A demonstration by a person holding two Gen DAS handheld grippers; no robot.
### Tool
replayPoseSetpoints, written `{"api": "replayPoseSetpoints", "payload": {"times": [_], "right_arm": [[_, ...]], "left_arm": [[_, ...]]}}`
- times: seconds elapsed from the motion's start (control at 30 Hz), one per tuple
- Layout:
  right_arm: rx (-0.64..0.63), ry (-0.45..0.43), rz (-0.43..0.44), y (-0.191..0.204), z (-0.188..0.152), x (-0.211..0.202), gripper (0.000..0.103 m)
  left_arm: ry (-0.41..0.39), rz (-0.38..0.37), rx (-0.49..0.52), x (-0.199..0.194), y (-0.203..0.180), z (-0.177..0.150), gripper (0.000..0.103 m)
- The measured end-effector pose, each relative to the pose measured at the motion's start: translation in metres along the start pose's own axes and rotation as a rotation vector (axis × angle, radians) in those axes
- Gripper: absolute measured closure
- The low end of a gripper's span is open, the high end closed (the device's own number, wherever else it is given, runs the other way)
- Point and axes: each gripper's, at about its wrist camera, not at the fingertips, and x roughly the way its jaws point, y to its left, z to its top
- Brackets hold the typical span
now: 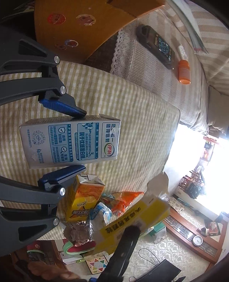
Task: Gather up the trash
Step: 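Lift the milk carton with the left gripper while the right gripper lifts the yellow packet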
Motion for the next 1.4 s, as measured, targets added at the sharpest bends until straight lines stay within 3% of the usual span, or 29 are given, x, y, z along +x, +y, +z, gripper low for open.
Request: {"api": "replayPoseSetpoints", "payload": {"times": [0.2,0.57,0.9,1.4], "right_arm": [[0.095,-0.087,-0.01,-0.016,-0.016,-0.038,0.054],[0.228,-0.257,-0.107,-0.05,-0.034,-0.094,0.054],[0.287,-0.322,-0.155,-0.073,-0.047,-0.125,0.054],[0.358,-0.399,-0.203,-0.103,-0.06,-0.158,0.054]], "left_arm": [[-0.028,-0.008,0.034,-0.008,-0.017,0.004,0.05],[-0.123,-0.05,0.102,-0.036,-0.056,0.025,0.05],[-0.209,-0.088,0.192,-0.06,-0.102,0.042,0.05],[-0.267,-0.132,0.28,-0.077,-0.155,0.05,0.05]]}}
